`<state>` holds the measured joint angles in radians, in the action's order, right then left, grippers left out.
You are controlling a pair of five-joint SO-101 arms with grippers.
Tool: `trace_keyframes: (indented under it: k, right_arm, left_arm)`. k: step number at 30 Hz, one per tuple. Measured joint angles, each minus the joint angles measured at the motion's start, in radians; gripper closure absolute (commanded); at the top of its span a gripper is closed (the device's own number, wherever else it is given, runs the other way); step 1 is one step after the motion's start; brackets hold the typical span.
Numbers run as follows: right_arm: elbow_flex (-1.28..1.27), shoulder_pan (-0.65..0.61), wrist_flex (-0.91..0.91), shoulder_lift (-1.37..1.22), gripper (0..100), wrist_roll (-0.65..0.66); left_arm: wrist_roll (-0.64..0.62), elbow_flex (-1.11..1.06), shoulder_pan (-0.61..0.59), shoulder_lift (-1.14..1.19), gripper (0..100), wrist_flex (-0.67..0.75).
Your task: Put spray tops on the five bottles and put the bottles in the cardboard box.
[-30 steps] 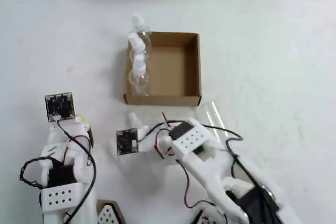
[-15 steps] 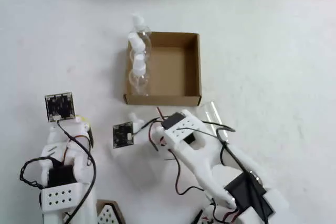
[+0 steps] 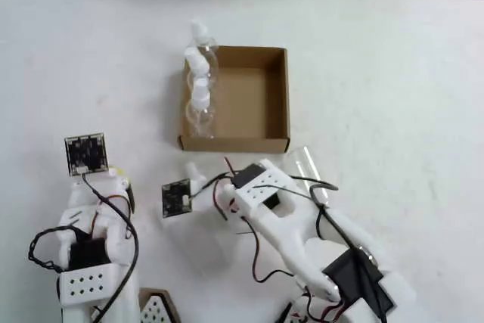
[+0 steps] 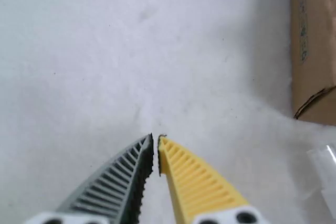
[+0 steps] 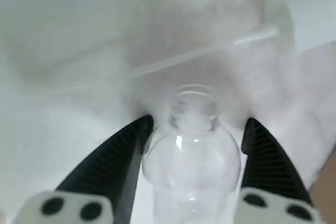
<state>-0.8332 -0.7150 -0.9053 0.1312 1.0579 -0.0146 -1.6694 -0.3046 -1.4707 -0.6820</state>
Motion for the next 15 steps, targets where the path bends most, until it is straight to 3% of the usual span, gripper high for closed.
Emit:
trace_keyframes:
  k: [2, 4, 7, 15]
  right_arm:
    - [0.0, 0.002, 0.0, 0.0, 99.8, 0.0]
    - [0.002, 0.008, 0.008, 0.0, 95.1, 0.0]
    - [0.002, 0.009, 0.011, 0.0, 98.8, -0.015]
    - [0.087, 0.08, -0.074, 0.006, 98.3, -0.338]
  left_arm:
    - [0.0, 0.0, 0.0, 0.0, 96, 0.0]
    - [0.0, 0.0, 0.0, 0.0, 96, 0.0]
    - [0.0, 0.0, 0.0, 0.0, 96, 0.0]
    - [0.0, 0.0, 0.0, 0.0, 96, 0.0]
